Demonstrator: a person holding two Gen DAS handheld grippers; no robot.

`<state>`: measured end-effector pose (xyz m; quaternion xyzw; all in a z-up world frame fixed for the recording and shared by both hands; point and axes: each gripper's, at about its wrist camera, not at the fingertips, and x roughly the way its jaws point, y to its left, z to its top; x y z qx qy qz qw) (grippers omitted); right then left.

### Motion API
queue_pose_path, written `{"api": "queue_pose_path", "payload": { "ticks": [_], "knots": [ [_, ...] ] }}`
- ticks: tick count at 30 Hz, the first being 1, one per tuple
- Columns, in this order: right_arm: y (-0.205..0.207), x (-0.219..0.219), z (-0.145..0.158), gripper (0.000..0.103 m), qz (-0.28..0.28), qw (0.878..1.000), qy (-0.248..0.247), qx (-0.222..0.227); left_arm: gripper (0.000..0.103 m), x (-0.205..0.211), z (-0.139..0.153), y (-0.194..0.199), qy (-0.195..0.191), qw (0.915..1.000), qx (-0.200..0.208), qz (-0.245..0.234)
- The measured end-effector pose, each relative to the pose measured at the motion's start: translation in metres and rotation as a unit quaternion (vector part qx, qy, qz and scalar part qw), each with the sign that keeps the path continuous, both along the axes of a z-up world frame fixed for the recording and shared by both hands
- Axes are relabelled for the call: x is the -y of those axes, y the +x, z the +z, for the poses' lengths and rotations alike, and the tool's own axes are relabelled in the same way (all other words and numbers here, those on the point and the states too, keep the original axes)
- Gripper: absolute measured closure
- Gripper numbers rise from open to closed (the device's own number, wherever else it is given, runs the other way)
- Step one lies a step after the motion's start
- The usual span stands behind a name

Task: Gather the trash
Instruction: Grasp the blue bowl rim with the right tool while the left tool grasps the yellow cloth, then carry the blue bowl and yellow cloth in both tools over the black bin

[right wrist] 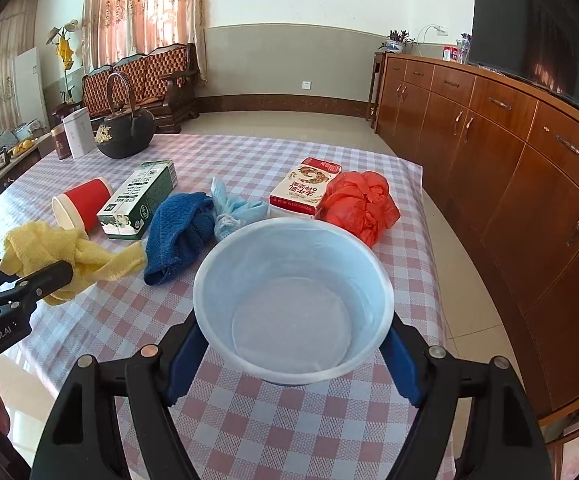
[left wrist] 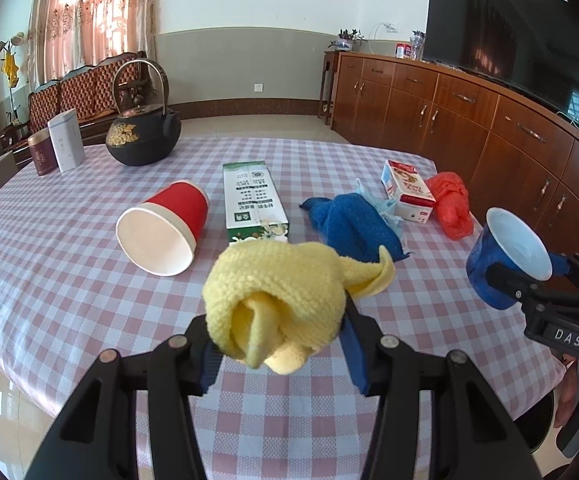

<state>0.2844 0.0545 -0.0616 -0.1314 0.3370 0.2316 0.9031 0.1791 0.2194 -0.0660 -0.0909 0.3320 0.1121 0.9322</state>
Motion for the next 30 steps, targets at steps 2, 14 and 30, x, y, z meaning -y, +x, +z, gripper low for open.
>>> {"api": "queue_pose_path", "payload": {
  "ticks": [2,14,30],
  "knots": [
    [-0.008,0.003,0.004,0.023,0.002,1.0,0.002,0.006,0.051,0.004,0.001,-0.006,0.001,1.0,0.0,-0.003],
    [-0.049,0.035,0.026,0.023,0.005,1.0,0.012,0.025,0.051,0.029,0.014,-0.027,-0.005,0.9997,0.014,-0.019],
    [-0.085,0.097,0.048,0.023,-0.019,0.998,0.026,0.047,0.051,0.093,0.034,-0.049,0.003,0.9966,0.032,-0.075]
  ]
}}
